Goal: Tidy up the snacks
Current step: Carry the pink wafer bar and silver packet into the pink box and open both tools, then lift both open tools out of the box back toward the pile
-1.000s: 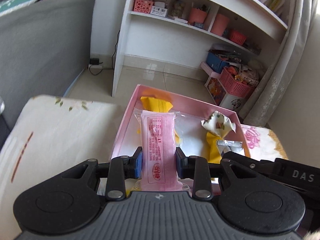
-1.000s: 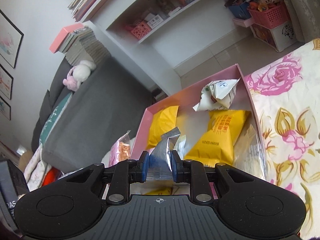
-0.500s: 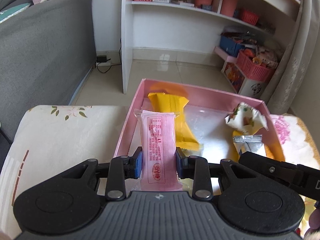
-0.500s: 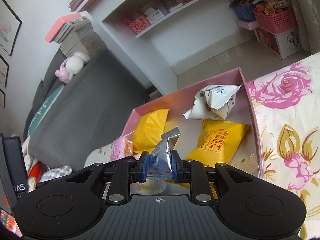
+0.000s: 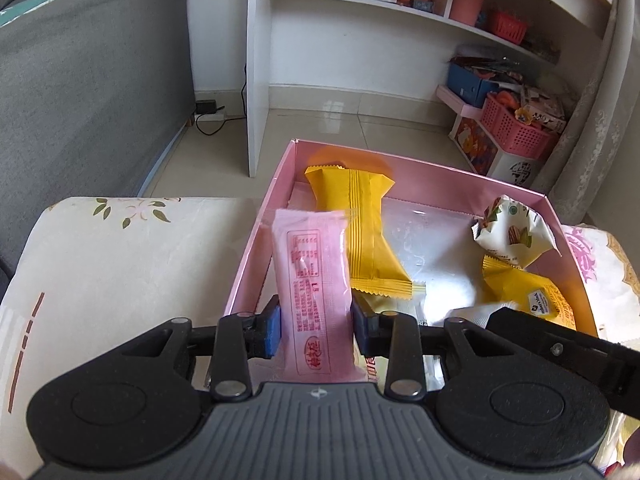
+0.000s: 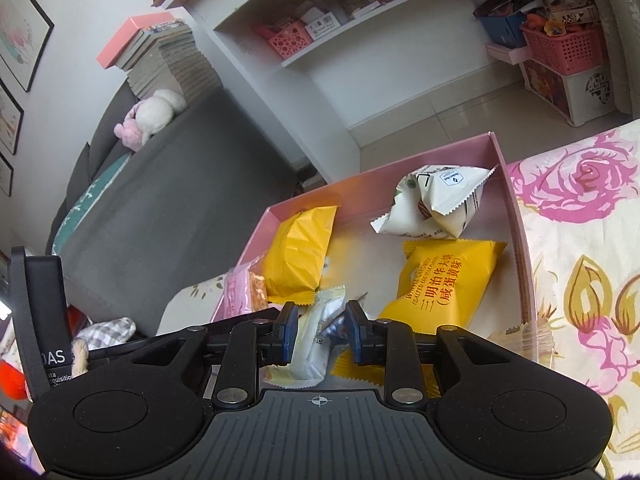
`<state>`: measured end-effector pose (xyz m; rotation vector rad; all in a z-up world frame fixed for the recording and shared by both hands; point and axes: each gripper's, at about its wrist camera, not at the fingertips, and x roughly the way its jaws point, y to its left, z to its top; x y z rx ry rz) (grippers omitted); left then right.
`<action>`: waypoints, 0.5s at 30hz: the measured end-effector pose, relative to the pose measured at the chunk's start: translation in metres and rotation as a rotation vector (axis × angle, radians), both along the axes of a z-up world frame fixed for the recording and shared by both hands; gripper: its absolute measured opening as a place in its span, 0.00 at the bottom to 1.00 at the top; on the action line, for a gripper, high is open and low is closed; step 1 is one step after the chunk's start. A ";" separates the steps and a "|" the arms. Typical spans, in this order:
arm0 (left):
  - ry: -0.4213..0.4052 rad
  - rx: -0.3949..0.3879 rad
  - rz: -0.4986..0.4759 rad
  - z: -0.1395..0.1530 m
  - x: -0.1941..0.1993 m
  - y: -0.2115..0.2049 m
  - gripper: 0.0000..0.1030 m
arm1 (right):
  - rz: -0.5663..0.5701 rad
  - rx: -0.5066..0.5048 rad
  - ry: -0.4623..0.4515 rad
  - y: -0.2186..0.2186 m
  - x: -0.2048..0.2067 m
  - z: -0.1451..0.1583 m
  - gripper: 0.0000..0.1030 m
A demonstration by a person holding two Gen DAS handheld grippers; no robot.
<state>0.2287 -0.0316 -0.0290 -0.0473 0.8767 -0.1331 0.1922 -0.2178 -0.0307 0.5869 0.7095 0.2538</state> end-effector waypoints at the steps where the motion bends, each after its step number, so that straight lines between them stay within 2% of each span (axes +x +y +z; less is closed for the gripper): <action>1: -0.002 -0.005 0.005 0.000 -0.001 0.000 0.33 | 0.001 0.006 -0.005 -0.001 -0.001 0.000 0.30; 7: -0.023 -0.005 -0.005 0.007 -0.009 -0.003 0.45 | -0.010 0.003 -0.023 -0.002 -0.007 0.011 0.37; 9: -0.032 -0.004 -0.010 0.009 -0.013 -0.003 0.51 | -0.020 -0.003 -0.033 -0.003 -0.012 0.017 0.49; 15: -0.052 -0.004 -0.017 0.023 -0.028 0.001 0.61 | -0.044 0.003 -0.038 -0.006 -0.030 0.034 0.67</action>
